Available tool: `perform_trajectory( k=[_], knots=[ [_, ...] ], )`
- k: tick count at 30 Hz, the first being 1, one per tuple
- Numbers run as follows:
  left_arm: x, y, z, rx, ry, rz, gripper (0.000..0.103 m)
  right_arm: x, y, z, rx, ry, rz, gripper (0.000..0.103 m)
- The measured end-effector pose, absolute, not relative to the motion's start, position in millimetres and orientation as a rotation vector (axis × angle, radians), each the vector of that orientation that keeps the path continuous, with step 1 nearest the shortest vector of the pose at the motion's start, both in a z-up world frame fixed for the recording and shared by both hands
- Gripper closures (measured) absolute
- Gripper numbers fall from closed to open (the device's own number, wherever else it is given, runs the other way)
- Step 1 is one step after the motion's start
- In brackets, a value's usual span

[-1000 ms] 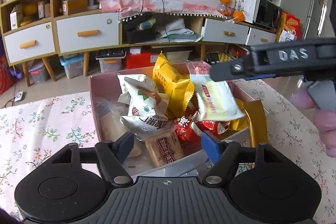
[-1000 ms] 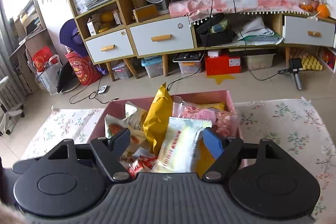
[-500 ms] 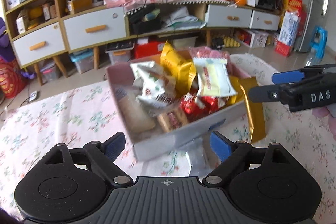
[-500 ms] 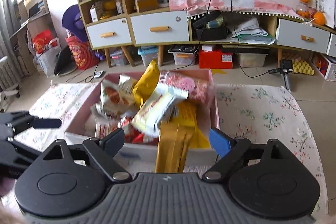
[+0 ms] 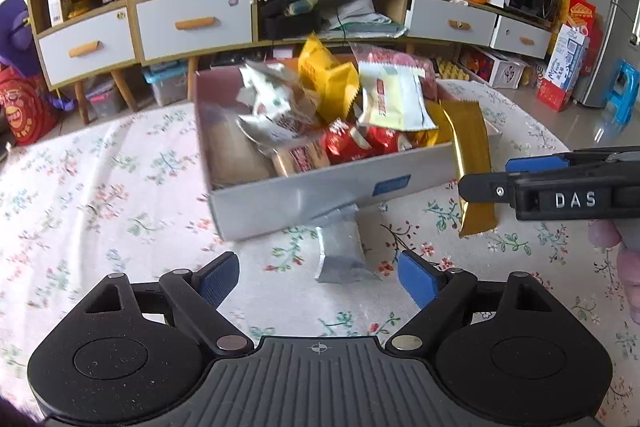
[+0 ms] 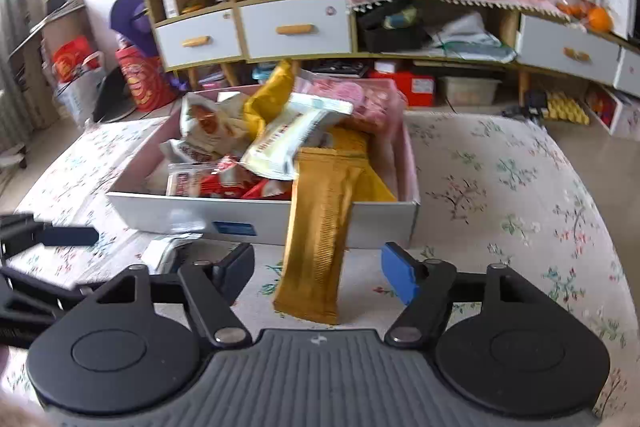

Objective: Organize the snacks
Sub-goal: 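Grasp the small clear packet with the left tool while the right tool grasps the gold bar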

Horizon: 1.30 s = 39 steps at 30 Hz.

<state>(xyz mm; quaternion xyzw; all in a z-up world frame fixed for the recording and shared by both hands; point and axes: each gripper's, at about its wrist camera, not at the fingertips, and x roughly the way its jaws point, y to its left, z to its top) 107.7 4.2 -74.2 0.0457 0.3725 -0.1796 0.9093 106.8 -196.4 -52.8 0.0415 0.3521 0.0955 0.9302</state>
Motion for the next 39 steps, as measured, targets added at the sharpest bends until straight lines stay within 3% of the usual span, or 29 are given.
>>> perform_trajectory(
  k=[8,24,35,39],
  knots=[
    [119,-8,-84,0.054,0.767,-0.336,0.029,113,-202,-66,0.162,0.752,0.173,0.052],
    [126,2,-84,0.011,0.784,-0.303,0.078,115,-201,-65,0.185,0.755,0.211,0.076],
    [125,8,-78,-0.037,0.797,-0.324,0.085,114,-199,-60,0.186,0.746,0.221,0.080],
    [121,6,-74,-0.023,0.791,-0.345,0.086,113,-200,-56,0.206,0.741,0.232,0.089]
  ],
)
